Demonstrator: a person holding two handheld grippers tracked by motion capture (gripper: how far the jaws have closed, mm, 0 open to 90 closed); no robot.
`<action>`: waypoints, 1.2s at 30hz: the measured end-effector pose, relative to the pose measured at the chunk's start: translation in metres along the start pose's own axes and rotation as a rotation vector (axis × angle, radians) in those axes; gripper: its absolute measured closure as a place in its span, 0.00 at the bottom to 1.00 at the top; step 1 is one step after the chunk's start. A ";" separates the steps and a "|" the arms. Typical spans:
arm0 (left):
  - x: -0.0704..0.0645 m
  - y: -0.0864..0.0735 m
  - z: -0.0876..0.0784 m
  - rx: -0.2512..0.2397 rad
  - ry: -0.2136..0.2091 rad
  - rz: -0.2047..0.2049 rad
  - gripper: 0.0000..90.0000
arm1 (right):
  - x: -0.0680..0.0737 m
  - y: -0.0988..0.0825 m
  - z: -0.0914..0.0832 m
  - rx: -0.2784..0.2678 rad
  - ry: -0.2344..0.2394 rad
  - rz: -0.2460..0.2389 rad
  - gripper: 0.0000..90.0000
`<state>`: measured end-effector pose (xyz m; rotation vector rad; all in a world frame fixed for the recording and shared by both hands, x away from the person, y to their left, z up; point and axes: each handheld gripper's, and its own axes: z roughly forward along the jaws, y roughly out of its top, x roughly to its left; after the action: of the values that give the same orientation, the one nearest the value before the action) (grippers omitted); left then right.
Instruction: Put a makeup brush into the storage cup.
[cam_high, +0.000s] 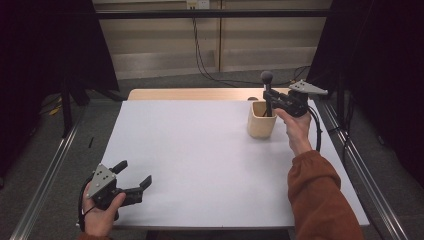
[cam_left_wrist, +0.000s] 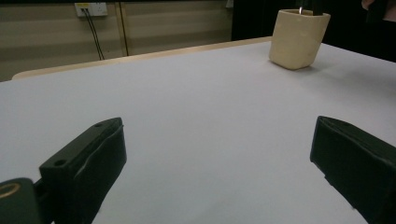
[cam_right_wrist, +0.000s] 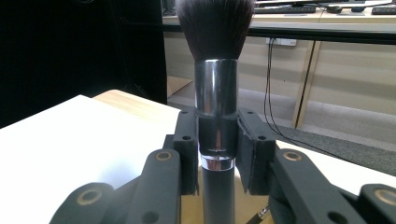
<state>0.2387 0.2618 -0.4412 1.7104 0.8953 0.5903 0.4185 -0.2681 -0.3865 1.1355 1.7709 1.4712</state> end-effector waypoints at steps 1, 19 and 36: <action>0.000 0.000 0.000 -0.001 0.001 0.000 0.04 | 0.000 -0.001 0.000 0.002 0.000 -0.001 0.80; 0.000 0.000 0.000 0.001 0.003 0.000 0.04 | -0.004 -0.018 0.000 0.028 0.000 0.003 0.80; 0.000 0.000 0.000 0.001 0.003 -0.002 0.04 | -0.007 -0.032 -0.002 0.049 -0.001 0.018 0.80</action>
<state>0.2389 0.2618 -0.4416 1.7094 0.8997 0.5912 0.4116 -0.2762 -0.4175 1.1793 1.8094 1.4448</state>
